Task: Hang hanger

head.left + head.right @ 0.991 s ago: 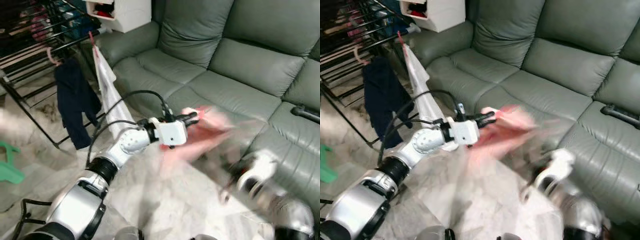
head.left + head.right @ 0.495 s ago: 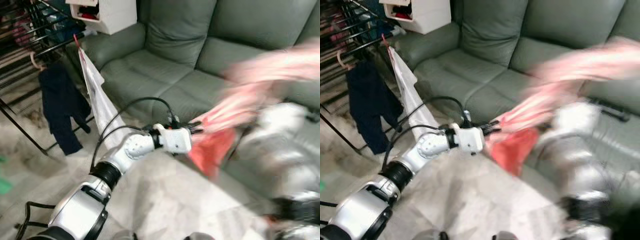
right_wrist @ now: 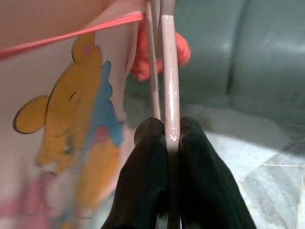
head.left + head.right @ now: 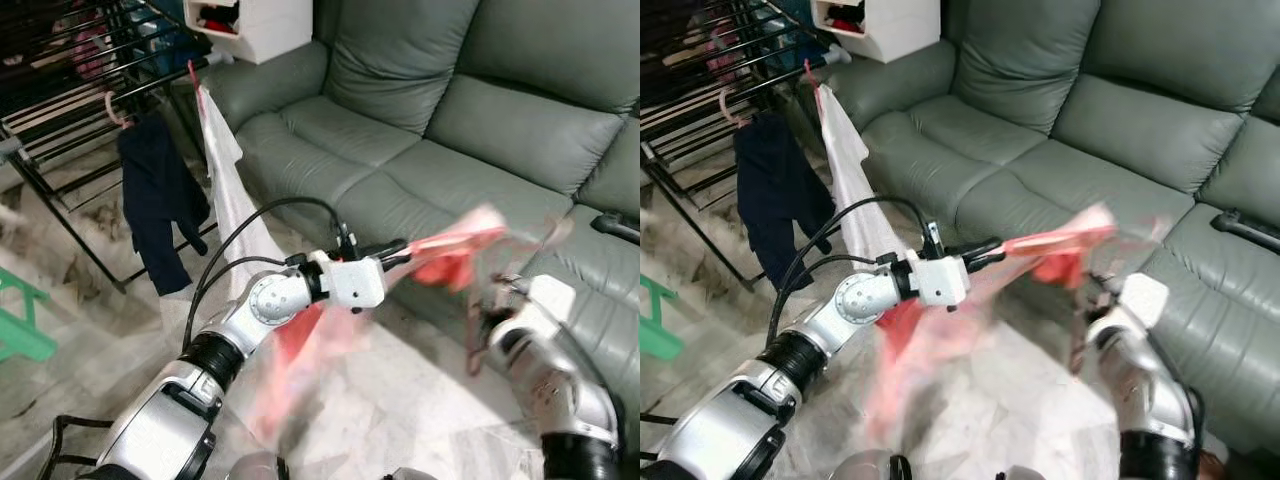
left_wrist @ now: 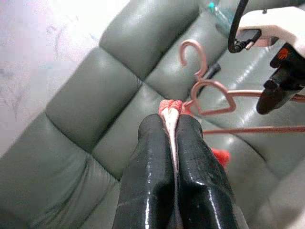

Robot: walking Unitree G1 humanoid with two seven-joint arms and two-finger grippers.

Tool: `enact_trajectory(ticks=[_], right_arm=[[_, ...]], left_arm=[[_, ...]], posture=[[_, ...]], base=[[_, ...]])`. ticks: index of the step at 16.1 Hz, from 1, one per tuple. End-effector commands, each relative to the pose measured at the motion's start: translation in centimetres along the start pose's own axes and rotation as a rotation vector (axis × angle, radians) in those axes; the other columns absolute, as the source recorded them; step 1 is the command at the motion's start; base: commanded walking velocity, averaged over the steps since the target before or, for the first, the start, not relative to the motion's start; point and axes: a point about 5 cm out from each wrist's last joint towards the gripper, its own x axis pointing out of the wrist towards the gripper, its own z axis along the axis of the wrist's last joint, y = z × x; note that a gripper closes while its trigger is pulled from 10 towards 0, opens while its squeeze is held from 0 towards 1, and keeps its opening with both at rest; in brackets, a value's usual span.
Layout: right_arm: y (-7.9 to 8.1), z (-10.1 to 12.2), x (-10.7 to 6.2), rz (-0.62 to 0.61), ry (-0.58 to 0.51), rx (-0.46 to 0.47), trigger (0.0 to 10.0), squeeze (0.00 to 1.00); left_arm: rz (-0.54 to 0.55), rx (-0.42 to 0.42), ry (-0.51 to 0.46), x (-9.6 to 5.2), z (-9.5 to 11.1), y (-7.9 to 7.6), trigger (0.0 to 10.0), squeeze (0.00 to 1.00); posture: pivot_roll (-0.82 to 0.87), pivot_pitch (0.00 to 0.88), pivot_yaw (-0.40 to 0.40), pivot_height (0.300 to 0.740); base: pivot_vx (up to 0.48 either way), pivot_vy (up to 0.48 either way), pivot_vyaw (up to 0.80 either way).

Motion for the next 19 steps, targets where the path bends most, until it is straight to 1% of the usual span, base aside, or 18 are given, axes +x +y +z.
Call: enact_trajectory(ticks=[1, 2, 3, 4, 5, 6, 7, 8, 9, 10, 11, 12, 14, 15, 16, 17, 18, 19], right_arm=[[-0.7, 0.8, 0.3, -0.047, -0.038, 0.024, 10.0, 0.0], [-0.5, 1.8, 0.5, -0.035, -0.092, 0.057, 10.0, 0.0], [0.1, 3.5, 0.6, 0.017, -0.17, 0.111, 10.0, 0.0], [0.2, 4.3, 0.6, 0.022, -0.212, 0.159, 10.0, 0.0], [0.4, 5.8, 0.5, 0.048, -0.282, 0.279, 10.0, 0.0], [0.6, 6.4, 0.5, 0.066, -0.307, 0.343, 10.0, 0.0], [1.3, 7.1, 0.4, 0.109, -0.328, 0.394, 10.0, 0.0], [3.4, 8.5, 0.0, 0.22, -0.359, 0.44, 10.0, 0.0], [5.1, 9.3, -0.4, 0.313, -0.376, 0.45, 10.0, 0.0], [6.9, 10.2, -1.1, 0.429, -0.394, 0.404, 10.0, 0.0], [8.9, 10.7, -2.0, 0.561, -0.427, 0.249, 10.0, 0.0], [9.3, 10.8, -2.3, 0.595, -0.446, 0.18, 10.0, 0.0], [9.7, 11.3, -3.0, 0.614, -0.54, -0.02, 10.0, 0.0], [9.8, 11.3, -3.1, 0.615, -0.557, -0.052, 10.0, 0.0], [10.0, 11.2, -3.5, 0.63, -0.591, -0.127, 10.0, 0.0], [10.2, 10.9, -3.8, 0.656, -0.601, -0.175, 10.0, 0.0], [10.6, 10.5, -4.1, 0.684, -0.61, -0.237, 10.0, 0.0], [10.6, 10.3, -4.1, 0.688, -0.612, -0.256, 10.0, 0.0]], left_arm=[[0.031, 0.017, -0.021, -0.1, 0.4, 1.1, 10.0, 0.0], [0.032, 0.012, -0.026, -0.3, 0.4, 1.0, 10.0, 0.0], [0.033, 0.003, -0.033, -0.6, 0.4, 0.7, 10.0, 0.0], [0.023, -0.009, -0.047, -0.7, 0.6, 0.3, 10.0, 0.0], [0.009, -0.04, -0.062, -0.7, 0.8, -0.2, 10.0, 0.0], [-0.008, -0.067, -0.066, -0.7, 0.8, -0.6, 10.0, 0.0], [-0.029, -0.098, -0.063, -0.7, 0.8, -1.1, 10.0, 0.0], [-0.091, -0.125, -0.063, -0.7, 0.9, -2.5, 10.0, 0.0], [-0.123, -0.141, -0.056, -0.8, 0.8, -3.4, 10.0, 0.0], [-0.144, -0.155, -0.044, -0.9, 0.6, -4.2, 10.0, 0.0], [-0.172, -0.157, -0.02, -1.1, 0.3, -4.9, 10.0, 0.0], [-0.178, -0.171, -0.007, -1.1, 0.1, -5.1, 10.0, 0.0], [-0.189, -0.197, 0.015, -1.2, -0.2, -5.4, 10.0, 0.0], [-0.188, -0.217, 0.022, -1.2, -0.3, -5.4, 10.0, 0.0], [-0.178, -0.231, 0.03, -1.3, -0.4, -5.4, 10.0, 0.8], [-0.187, -0.248, 0.039, -1.4, -0.6, -5.5, 10.0, 1.0], [-0.172, -0.245, 0.048, -1.5, -0.8, -5.4, 10.0, 1.0], [-0.172, -0.249, 0.049, -1.5, -0.8, -5.3, 10.0, 1.0]], posture=[[-0.12, 0.0, 0.049, 0.74], [-0.12, 0.0, 0.049, 0.74], [-0.12, 0.0, 0.049, 0.74], [-0.11, 0.0, 0.043, 0.74], [-0.11, 0.0, 0.043, 0.74], [-0.11, 0.0, 0.043, 0.74], [-0.11, 0.0, 0.047, 0.74], [-0.11, 0.0, 0.054, 0.74], [-0.11, 0.0, 0.055, 0.74], [-0.11, 0.0, 0.057, 0.74], [-0.11, 0.0, 0.059, 0.74], [-0.11, 0.0, 0.059, 0.74], [-0.1, 0.0, 0.058, 0.74], [-0.1, 0.0, 0.059, 0.74], [-0.1, 0.0, 0.059, 0.74], [-0.1, 0.0, 0.059, 0.74], [-0.1, 0.0, 0.061, 0.74], [-0.1, 0.0, 0.061, 0.74]], base=[[0.0, 0.0, 0.0], [0.0, 0.0, 0.0], [0.0, 0.0, 0.0], [0.0, 0.0, 0.0], [0.0, 0.0, 0.0], [0.0, 0.0, 0.0], [0.0, 0.0, 0.0], [0.0, 0.0, 0.0], [0.0, 0.0, 0.0], [0.0, 0.0, 0.0], [0.0, 0.0, 0.0], [0.0, 0.0, 0.0], [0.0, 0.0, 0.0], [0.0, 0.0, 0.0], [0.0, 0.0, 0.0], [0.0, 0.0, 0.0], [0.0, 0.0, 0.0], [0.0, 0.0, 0.0]])
